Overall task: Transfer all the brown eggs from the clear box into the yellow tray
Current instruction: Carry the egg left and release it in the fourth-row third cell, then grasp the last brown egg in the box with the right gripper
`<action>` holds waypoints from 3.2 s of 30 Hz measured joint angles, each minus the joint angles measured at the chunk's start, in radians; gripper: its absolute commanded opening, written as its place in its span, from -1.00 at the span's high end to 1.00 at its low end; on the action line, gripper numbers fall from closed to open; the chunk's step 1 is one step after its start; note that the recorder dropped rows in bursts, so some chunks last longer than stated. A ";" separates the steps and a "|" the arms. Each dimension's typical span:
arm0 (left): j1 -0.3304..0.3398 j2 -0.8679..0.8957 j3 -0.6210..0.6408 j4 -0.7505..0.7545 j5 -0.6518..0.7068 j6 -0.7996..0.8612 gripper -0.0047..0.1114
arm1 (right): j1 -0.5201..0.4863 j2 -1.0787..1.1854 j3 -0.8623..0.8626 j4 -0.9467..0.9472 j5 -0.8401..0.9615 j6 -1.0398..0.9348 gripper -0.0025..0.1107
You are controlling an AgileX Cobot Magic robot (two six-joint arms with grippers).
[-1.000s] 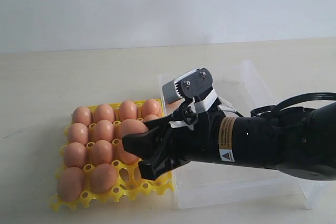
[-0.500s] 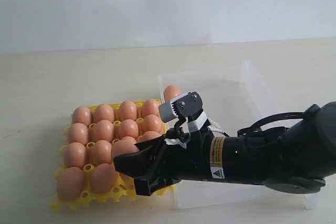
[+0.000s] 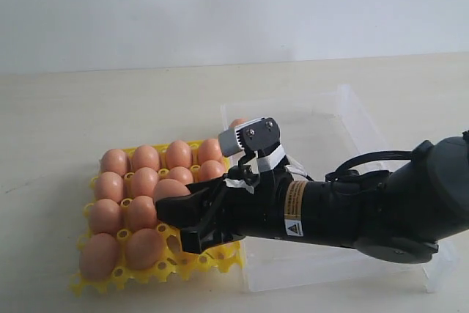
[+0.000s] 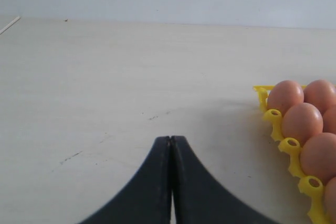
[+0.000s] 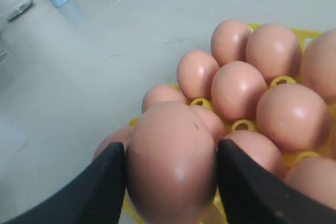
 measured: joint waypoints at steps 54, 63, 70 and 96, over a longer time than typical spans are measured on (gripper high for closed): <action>0.000 0.000 0.000 0.000 0.000 0.000 0.92 | -0.186 0.058 -0.598 0.956 1.161 -0.613 -0.01; 0.000 0.000 0.000 0.000 0.000 0.000 0.92 | -0.198 0.158 -0.689 0.996 1.142 -0.656 -0.01; 0.000 0.000 0.000 0.000 0.000 0.000 0.92 | -0.219 0.189 -0.696 1.000 1.088 -0.627 0.02; 0.000 0.000 0.000 0.000 0.000 0.000 0.92 | -0.219 0.333 -0.830 1.031 1.170 -0.623 0.58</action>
